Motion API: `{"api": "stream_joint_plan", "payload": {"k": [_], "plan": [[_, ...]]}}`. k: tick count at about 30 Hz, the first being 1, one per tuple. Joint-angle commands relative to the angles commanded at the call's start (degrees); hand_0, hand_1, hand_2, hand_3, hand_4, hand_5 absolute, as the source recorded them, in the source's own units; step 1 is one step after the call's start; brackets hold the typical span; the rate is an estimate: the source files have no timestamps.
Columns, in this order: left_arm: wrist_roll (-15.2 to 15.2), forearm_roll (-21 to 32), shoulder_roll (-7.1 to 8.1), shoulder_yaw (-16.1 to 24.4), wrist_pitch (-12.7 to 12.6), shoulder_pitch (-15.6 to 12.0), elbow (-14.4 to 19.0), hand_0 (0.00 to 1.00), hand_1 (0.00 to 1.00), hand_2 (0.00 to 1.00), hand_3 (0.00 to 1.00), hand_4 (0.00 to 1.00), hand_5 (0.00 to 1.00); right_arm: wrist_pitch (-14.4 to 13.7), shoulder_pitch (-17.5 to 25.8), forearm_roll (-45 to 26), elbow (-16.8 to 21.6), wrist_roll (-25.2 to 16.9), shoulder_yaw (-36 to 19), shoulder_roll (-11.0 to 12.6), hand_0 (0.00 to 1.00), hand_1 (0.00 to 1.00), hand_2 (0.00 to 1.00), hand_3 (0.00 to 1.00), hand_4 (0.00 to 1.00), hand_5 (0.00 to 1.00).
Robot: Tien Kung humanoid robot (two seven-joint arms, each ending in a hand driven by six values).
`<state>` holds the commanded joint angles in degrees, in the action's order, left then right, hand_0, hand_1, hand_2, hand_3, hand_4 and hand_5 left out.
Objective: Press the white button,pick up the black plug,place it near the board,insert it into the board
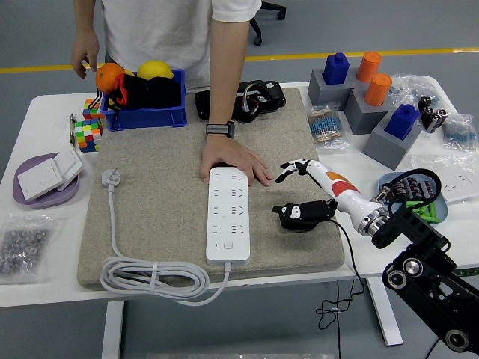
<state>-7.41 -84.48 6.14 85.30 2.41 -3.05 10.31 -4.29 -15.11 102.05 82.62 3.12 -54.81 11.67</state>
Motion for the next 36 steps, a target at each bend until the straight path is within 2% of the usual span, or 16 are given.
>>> {"api": "stream_joint_plan", "payload": {"k": [20, 21, 26, 27, 36], "plan": [[0.14, 0.31, 0.05, -0.36, 0.0, 0.15, 0.0, 0.81, 0.777, 0.733, 0.783, 0.589, 0.526, 0.64, 1.48, 0.1, -4.39, 0.32, -1.28, 0.65, 0.696, 0.747, 0.717, 0.459, 0.901, 0.255], [0.16, 0.32, 0.06, -0.37, -0.01, 0.17, 0.0, 0.81, 0.777, 0.733, 0.783, 0.589, 0.527, 0.67, 1.53, 0.09, -4.5, 0.32, -1.28, 0.7, 0.656, 0.736, 0.708, 0.459, 0.895, 0.234], [0.14, 0.34, 0.02, -0.4, 0.01, 0.12, 0.0, 0.81, 0.777, 0.733, 0.783, 0.589, 0.527, 0.8, 1.9, 0.0, -4.93, 0.46, -1.16, 0.87, 0.656, 0.736, 0.708, 0.459, 0.895, 0.234], [0.14, 0.35, 0.01, -0.42, 0.01, 0.11, 0.0, 0.81, 0.777, 0.734, 0.783, 0.589, 0.527, 0.83, 1.99, -0.02, -4.97, 0.51, -1.11, 0.91, 0.615, 0.716, 0.689, 0.458, 0.896, 0.233], [0.18, 0.35, 0.02, -0.46, 0.0, 0.09, 0.0, 0.81, 0.778, 0.733, 0.783, 0.589, 0.528, 0.93, 2.31, -0.22, -5.47, 0.84, -0.48, 1.13, 0.601, 0.699, 0.671, 0.463, 0.893, 0.211]]}}
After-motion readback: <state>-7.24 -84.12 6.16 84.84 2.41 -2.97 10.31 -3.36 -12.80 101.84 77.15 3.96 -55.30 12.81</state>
